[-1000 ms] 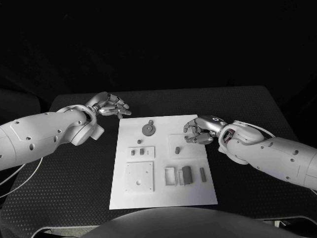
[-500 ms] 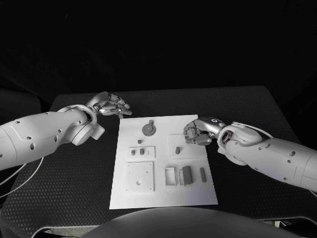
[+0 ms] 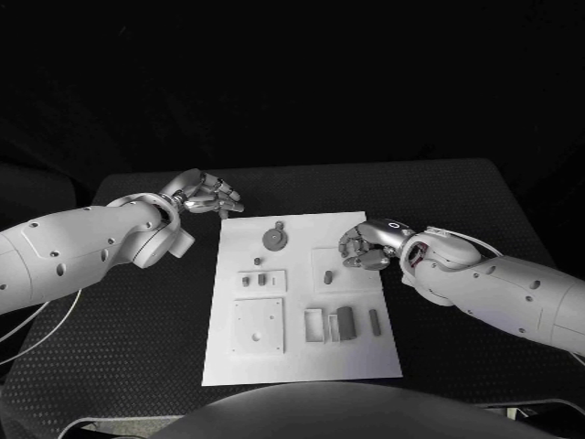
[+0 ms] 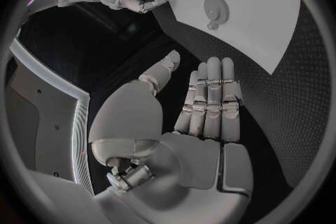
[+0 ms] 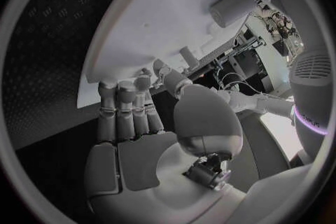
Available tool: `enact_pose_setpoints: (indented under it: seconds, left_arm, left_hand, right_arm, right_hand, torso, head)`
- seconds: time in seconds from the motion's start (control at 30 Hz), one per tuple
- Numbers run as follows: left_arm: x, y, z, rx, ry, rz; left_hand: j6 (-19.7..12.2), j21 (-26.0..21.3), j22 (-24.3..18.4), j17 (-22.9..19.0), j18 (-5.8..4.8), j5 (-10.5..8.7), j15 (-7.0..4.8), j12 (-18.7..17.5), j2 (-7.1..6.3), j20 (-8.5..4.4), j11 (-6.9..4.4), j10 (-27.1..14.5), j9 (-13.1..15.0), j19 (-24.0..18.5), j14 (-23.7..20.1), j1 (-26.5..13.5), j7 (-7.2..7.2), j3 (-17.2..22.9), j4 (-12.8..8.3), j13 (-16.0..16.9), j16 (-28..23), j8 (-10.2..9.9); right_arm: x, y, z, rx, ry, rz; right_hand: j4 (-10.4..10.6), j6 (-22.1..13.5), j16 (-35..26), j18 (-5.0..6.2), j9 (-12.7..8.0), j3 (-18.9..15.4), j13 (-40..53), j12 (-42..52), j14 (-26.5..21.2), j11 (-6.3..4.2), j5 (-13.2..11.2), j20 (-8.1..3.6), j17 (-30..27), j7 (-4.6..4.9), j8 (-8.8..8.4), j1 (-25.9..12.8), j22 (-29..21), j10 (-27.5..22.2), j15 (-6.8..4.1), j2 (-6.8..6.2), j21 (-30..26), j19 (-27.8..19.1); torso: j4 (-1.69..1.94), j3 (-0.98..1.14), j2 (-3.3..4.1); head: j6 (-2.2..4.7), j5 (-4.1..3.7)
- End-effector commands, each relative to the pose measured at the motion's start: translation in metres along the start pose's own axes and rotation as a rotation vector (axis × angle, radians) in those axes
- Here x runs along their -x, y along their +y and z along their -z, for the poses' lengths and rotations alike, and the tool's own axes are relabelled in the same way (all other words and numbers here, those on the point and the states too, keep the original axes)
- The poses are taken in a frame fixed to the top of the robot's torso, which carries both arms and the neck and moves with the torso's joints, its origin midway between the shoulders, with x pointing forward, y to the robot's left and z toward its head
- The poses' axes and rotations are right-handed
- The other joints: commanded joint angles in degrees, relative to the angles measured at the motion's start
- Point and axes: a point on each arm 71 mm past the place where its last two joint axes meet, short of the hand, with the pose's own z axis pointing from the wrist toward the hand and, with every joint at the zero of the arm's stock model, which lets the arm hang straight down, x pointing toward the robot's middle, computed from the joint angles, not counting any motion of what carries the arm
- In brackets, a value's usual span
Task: Assemble the parts on the task board
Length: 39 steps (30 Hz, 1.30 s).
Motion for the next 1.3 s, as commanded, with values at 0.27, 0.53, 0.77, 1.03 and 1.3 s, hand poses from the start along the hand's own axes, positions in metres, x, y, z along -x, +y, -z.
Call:
enact_pose_setpoints:
  seconds: [0.27,0.53,0.77,1.03,1.3]
  left_arm:
    - [-0.0016,-0.0021,-0.0005,-0.012,0.014,0.012]
    - [-0.0019,-0.0021,-0.0007,-0.010,0.015,0.012]
    - [-0.0020,-0.0018,-0.0007,-0.007,0.018,0.013]
    - [-0.0026,-0.0018,-0.0009,-0.005,0.022,0.014]
    - [-0.0025,-0.0017,-0.0009,-0.004,0.021,0.014]
  left_hand:
    - [-0.1,-0.2,-0.1,0.2,0.23,0.27,0.14,-0.2,0.62,0.34,-0.04,-0.3,0.0,0.3,0.2,0.1,0.18,-0.3,0.1,-0.1,-0.3,0.0]
    - [-0.2,-0.3,-0.2,0.2,0.23,0.26,0.15,-0.2,0.65,0.35,-0.03,-0.3,0.0,0.3,0.2,0.1,0.19,-0.3,0.1,-0.1,-0.4,0.0]
    - [-0.2,-0.3,-0.2,0.4,0.26,0.26,0.12,-0.2,0.69,0.33,-0.02,-0.3,0.0,0.4,0.4,0.1,0.20,-0.4,0.1,-0.1,-0.5,0.0]
    - [-0.3,-0.3,-0.2,0.7,0.31,0.26,0.02,-0.2,0.73,0.26,0.01,-0.4,0.0,0.7,0.7,0.1,0.23,-0.4,0.1,-0.2,-0.6,0.0]
    - [-0.3,-0.2,-0.2,1.0,0.35,0.26,-0.07,-0.2,0.77,0.20,0.02,-0.4,0.0,1.0,1.0,0.1,0.26,-0.5,0.1,-0.3,-0.7,-0.1]
  right_arm:
    - [-0.0018,-0.0021,0.0002,-0.007,0.008,0.018]
    - [-0.0003,0.0008,-0.0010,0.003,-0.017,0.015]
    - [-0.0006,0.0007,-0.0010,0.001,-0.014,0.014]
    - [-0.0007,0.0024,-0.0016,0.006,-0.014,0.012]
    - [-0.0019,0.0058,-0.0028,0.013,0.000,0.009]
  right_hand:
    - [-0.5,0.9,-0.3,2.76,-0.3,0.5,0.0,-0.4,0.0,-0.47,0.1,-0.43,0.1,0.37,-0.21,0.6,0.1,0.0,-0.36,1.49,0.0,-0.2]
    - [-0.6,0.7,-3.9,2.76,-0.9,1.6,-8.5,-14.0,-2.0,0.60,0.2,0.52,-2.2,1.35,-0.57,2.5,-0.6,-4.6,0.86,0.79,-2.2,-2.4]
    - [-0.6,0.3,-4.2,2.76,-1.4,1.8,-18.7,-29.2,-1.4,1.96,0.2,0.71,-3.5,2.20,-0.58,3.5,-0.8,-1.9,1.87,0.06,-2.5,-2.0]
    - [-0.6,-0.1,-3.9,2.76,-1.8,1.5,-23.1,-36.9,-1.3,2.95,0.1,0.70,-4.1,2.53,-0.42,4.1,-0.9,-0.9,2.87,-0.51,-2.6,-1.7]
    - [-0.6,0.7,-3.7,2.76,-1.7,1.6,-24.6,-40.0,-1.3,3.30,0.1,0.73,-4.4,2.21,0.25,4.5,-0.9,-0.1,3.20,-0.04,-2.7,-1.6]
  torso:
    - [-0.01,-0.03,0.00]
    - [-0.03,-0.01,-0.01]
    - [0.01,0.00,0.00]
    - [-0.02,-0.01,-0.01]
    - [0.01,0.00,0.01]
  head:
    - [0.00,-0.26]
    - [0.00,-0.25]
    - [0.00,-0.37]
    - [0.00,-0.32]
    - [0.00,-0.37]
